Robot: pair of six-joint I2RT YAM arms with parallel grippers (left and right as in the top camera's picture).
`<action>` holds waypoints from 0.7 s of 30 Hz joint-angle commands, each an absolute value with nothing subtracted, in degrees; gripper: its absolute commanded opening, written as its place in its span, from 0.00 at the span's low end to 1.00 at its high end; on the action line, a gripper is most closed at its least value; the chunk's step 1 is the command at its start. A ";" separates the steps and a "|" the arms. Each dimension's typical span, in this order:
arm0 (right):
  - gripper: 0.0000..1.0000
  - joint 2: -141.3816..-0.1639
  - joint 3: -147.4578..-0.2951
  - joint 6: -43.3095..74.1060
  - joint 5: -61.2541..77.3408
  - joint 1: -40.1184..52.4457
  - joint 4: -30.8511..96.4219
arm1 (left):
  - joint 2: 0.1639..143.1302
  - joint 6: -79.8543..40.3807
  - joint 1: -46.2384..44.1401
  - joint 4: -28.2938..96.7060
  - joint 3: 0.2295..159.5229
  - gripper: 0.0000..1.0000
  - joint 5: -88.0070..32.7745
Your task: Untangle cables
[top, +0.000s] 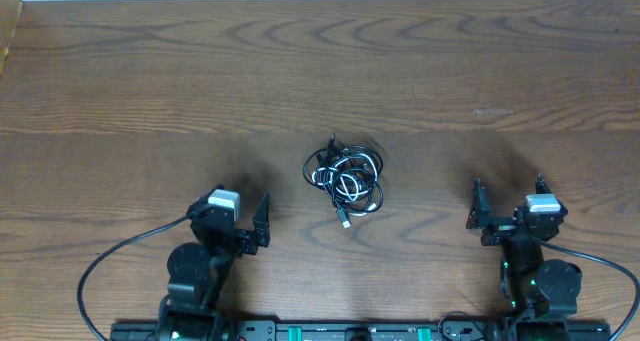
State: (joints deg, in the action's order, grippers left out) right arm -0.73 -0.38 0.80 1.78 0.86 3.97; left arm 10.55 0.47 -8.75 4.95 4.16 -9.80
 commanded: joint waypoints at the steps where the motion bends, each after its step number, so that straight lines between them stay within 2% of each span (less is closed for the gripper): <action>1: 0.99 -0.49 -0.32 1.19 2.50 0.08 4.14 | 13.87 0.89 -8.97 5.28 9.54 0.87 -10.74; 7: 0.99 -0.49 -0.32 1.19 2.50 0.08 4.14 | 20.78 -1.15 -8.97 8.40 15.90 0.87 -11.16; 21: 0.99 -0.49 -0.32 1.19 2.50 0.08 4.14 | 35.99 -1.17 -8.97 27.68 37.08 0.87 -11.16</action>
State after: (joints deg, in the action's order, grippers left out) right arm -0.73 -0.38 0.82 1.96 0.86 3.97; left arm 34.39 -0.25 -8.75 25.78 32.84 -10.48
